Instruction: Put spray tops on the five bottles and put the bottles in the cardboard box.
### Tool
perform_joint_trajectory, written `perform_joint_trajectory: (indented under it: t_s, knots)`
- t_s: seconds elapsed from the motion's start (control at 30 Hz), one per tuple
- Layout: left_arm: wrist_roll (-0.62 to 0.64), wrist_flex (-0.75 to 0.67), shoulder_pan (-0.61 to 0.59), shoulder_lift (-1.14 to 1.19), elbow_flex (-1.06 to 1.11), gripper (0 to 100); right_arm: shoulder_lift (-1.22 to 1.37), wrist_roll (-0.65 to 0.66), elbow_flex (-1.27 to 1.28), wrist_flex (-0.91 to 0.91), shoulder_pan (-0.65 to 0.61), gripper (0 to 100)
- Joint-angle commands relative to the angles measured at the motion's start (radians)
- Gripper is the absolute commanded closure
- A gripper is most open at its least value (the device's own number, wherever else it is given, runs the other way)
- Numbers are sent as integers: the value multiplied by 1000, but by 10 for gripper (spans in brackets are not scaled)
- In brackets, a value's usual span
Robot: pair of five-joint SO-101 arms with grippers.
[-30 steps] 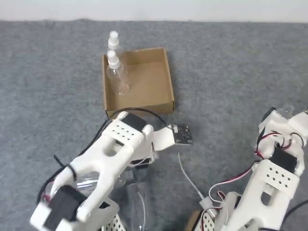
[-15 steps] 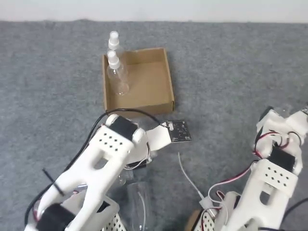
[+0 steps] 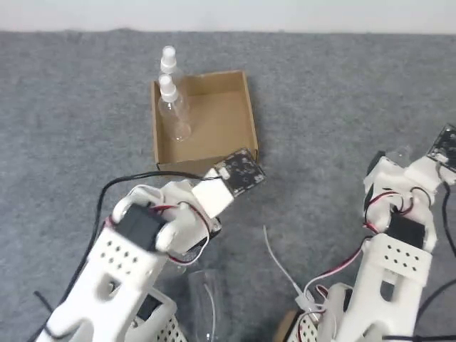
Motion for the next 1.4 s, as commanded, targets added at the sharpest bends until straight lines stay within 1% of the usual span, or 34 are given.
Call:
perform_joint_trajectory:
  t_s: [0.0, 0.1, 0.27, 0.47, 0.63, 0.83, 0.9, 1.03, 1.1, 1.23, 1.37]
  knots:
    - [132, 8, -2, -135, -53, 988, -44, -8, -5, -19, -28, 991]
    - [184, 3, -2, -210, -51, 988, -44, -8, -3, -19, -31, 991]
    - [229, 0, -2, -313, -47, 988, -44, -8, -3, -16, -61, 991]
    - [377, -5, -2, -417, -53, 988, -44, -8, -2, -12, -97, 991]
    - [473, -71, -2, -514, -31, 988, -44, -8, 9, -12, -119, 991]
    - [512, -146, -3, -600, -28, 988, -44, -5, 14, -12, -130, 991]
    - [542, -181, -29, -623, -28, 988, -44, -5, 14, -12, -131, 991]
    - [618, -230, -152, -674, -27, 988, -44, -2, 15, -12, -166, 991]
    - [649, -235, -192, -703, -27, 988, -44, -2, 17, -10, -179, 991]
    - [713, -239, -213, -770, -19, 988, -44, -2, 17, -10, -179, 991]
    - [744, -334, -215, -850, 71, 988, -44, -2, 17, -10, -200, 991]
